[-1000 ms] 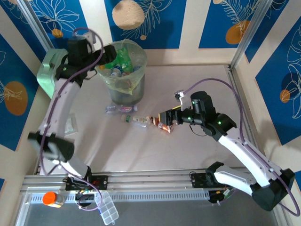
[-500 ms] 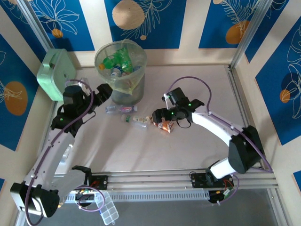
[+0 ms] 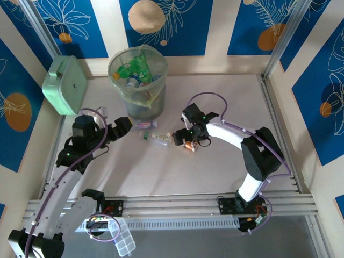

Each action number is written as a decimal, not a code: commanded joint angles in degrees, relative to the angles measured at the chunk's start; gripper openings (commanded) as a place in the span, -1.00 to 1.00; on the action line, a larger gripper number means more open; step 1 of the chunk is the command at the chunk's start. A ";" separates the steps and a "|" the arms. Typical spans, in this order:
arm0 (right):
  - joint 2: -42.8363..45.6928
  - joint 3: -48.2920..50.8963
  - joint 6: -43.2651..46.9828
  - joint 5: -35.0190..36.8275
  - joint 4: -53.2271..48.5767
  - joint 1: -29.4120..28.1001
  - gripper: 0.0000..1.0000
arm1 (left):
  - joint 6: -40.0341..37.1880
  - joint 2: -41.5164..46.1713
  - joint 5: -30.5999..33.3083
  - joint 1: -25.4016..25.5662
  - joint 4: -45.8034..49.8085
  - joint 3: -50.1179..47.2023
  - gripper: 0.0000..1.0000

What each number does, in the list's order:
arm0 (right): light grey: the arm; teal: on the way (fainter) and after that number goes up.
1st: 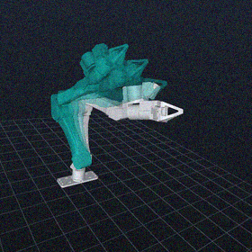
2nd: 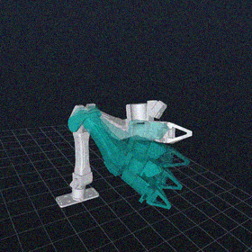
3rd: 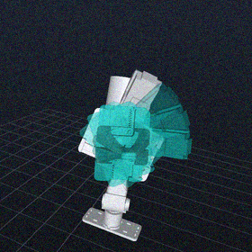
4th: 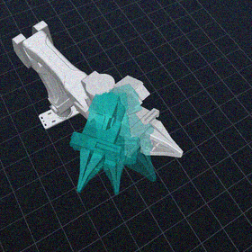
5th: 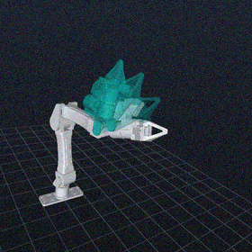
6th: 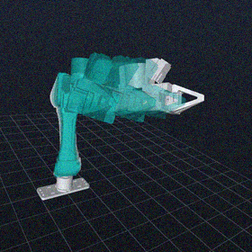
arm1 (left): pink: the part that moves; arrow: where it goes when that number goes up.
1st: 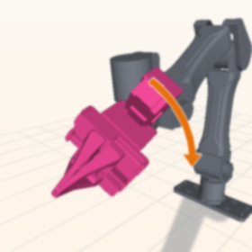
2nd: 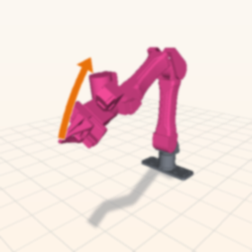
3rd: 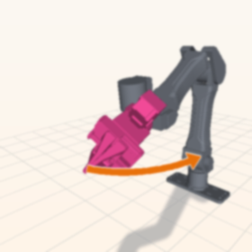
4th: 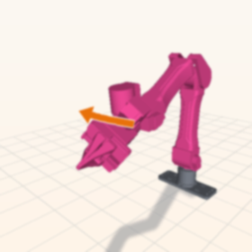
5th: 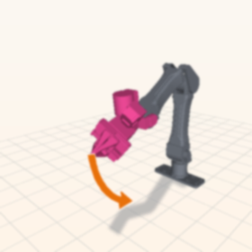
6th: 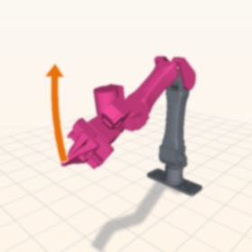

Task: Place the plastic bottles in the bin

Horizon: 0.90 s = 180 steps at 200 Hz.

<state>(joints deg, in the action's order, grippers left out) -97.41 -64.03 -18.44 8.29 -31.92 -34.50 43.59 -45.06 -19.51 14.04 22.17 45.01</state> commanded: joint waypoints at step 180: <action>13.87 11.05 -5.47 -0.44 0.90 -2.94 0.08 | -4.62 0.06 -3.30 4.22 3.55 4.69 0.76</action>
<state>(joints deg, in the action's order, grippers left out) -90.28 -54.37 -21.96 8.62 -30.44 -37.17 41.45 -45.47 -21.39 16.56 24.43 46.48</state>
